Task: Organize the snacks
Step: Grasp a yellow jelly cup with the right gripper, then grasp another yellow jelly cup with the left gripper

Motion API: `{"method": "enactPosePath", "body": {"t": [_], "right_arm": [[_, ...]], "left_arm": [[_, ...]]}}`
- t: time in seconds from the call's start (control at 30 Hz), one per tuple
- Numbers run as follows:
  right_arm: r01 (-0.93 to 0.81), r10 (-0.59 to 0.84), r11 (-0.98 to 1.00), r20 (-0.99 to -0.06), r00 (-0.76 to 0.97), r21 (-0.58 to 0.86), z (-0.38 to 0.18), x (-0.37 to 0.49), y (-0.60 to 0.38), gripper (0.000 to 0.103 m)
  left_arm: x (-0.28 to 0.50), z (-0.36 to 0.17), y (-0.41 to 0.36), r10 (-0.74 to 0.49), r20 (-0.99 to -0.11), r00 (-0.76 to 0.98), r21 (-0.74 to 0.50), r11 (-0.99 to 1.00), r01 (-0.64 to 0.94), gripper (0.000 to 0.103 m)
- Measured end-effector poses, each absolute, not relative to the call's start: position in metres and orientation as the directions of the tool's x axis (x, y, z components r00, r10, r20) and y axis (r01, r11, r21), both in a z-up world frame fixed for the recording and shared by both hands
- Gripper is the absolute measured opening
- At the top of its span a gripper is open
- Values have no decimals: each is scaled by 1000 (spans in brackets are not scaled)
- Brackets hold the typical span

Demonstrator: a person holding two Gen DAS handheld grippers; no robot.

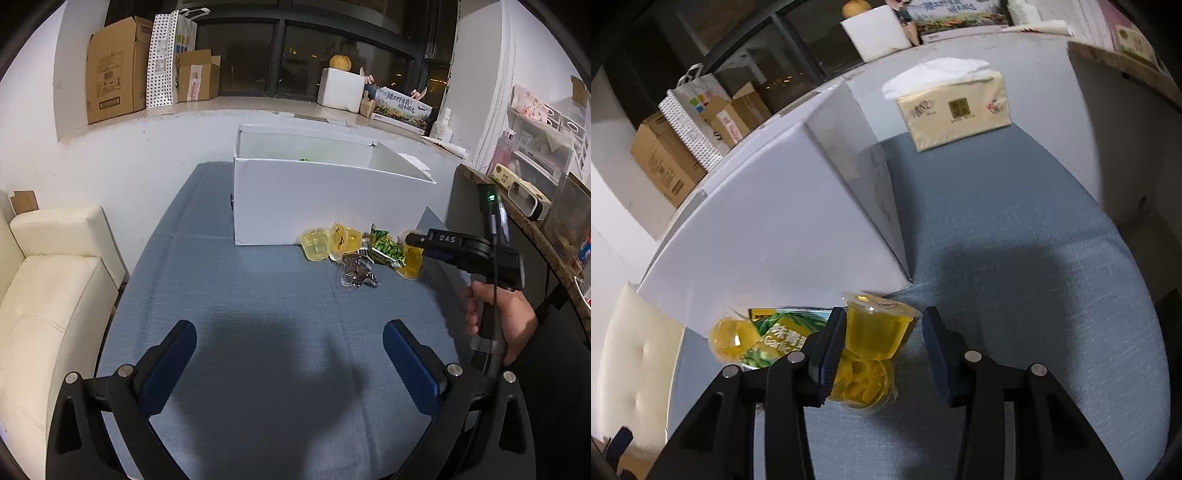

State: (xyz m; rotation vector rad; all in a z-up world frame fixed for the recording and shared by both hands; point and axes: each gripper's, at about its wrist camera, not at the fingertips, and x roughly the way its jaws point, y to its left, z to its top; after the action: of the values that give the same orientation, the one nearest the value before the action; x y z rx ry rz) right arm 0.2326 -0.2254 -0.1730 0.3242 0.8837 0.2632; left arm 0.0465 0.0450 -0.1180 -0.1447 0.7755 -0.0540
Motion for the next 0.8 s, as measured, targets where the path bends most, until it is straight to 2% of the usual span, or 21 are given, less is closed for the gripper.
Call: {"method": "enactPosePath", "body": {"t": [0.27,0.5,0.8], "right_arm": [[-195,398,910,-643,655,365,-138,199,-220,46],[-266,455,886,-599,659,380,-119,155,-221,46],[-266,459,882,-583,670,389,-117,134,-237,46]], "left_arm": [[104,-136,45,-117,-729,675,-184,982,-29,103],[178,-168,32,-65,-788,612,-124,991,-55,103],[214,-187,20,-35,-798,601,-103,991,-80,103]]}}
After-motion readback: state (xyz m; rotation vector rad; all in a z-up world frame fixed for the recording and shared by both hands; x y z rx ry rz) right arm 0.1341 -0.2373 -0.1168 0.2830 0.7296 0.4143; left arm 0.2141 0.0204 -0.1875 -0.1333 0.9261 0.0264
